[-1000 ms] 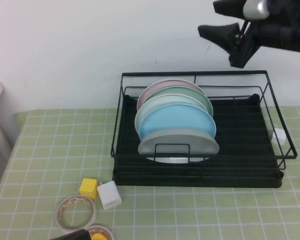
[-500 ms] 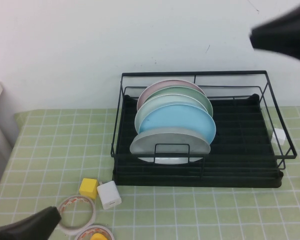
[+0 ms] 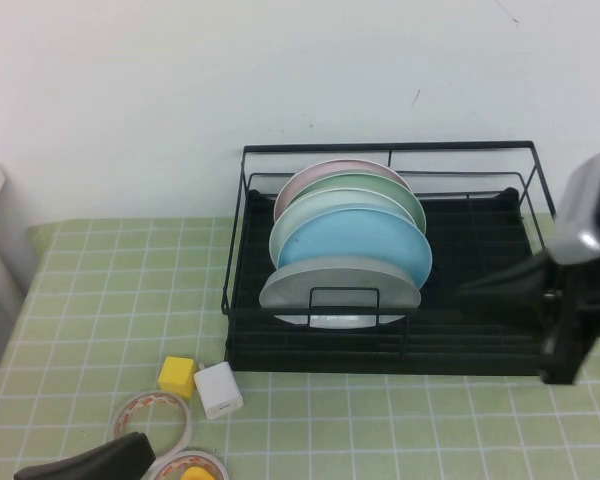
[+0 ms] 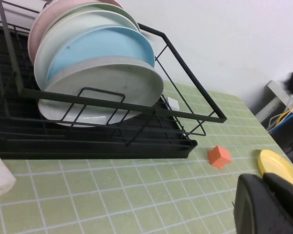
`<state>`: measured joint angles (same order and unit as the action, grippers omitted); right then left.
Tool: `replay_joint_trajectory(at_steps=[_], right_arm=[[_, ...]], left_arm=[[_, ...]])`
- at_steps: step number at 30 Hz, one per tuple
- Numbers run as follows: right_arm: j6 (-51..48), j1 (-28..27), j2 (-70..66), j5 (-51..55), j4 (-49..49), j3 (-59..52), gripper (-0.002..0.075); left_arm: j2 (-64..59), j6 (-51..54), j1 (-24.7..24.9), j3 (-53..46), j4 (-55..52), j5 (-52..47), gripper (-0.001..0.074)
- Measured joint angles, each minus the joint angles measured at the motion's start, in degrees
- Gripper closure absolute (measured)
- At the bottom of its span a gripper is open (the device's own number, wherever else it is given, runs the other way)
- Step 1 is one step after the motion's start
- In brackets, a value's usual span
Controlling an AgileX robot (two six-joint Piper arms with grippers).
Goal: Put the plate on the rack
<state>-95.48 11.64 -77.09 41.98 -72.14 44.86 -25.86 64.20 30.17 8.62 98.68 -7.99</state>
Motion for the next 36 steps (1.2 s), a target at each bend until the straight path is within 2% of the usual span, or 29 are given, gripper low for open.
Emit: replay_joint_trajectory(at_steps=[7, 12, 16, 21, 25, 29, 32, 36], right_arm=[[-13.9, 0.5, -15.0, -0.6, -14.3, 2.4, 0.0721], [-19.5, 3.9, -24.9, -1.2, -17.4, 7.3, 0.0721], [-21.8, 6.5, -31.8, -5.9, -19.4, 12.8, 0.0722], [-20.9, 6.9, -38.1, -13.6, -22.2, 20.8, 0.0722], [-20.1, 6.9, -39.8, -17.0, -22.9, 25.4, 0.0723], [-19.0, 6.9, -39.5, -13.9, -22.6, 26.5, 0.0723], [-13.9, 6.9, -37.2, -10.2, -19.7, 26.7, 0.0724], [-5.7, 6.9, -31.9, -4.7, -13.5, 26.7, 0.0724]], left_arm=[[0.0, 0.0, 0.0, 0.0, 0.0, 1.0, 0.0736], [0.0, 0.0, 0.0, 0.0, 0.0, 1.0, 0.0736], [0.0, 0.0, 0.0, 0.0, 0.0, 0.6, 0.0736], [0.0, 1.1, 0.0, 0.0, 0.0, 2.0, 0.0736], [0.0, 6.4, 0.0, 0.0, 0.4, 10.2, 0.0736], [0.0, 9.7, 0.0, 0.0, 1.1, 21.6, 0.0736], [0.0, 10.3, 0.0, 0.0, 1.7, 29.7, 0.0736], [0.0, 11.3, 0.0, 0.0, 2.0, 31.3, 0.0736]])
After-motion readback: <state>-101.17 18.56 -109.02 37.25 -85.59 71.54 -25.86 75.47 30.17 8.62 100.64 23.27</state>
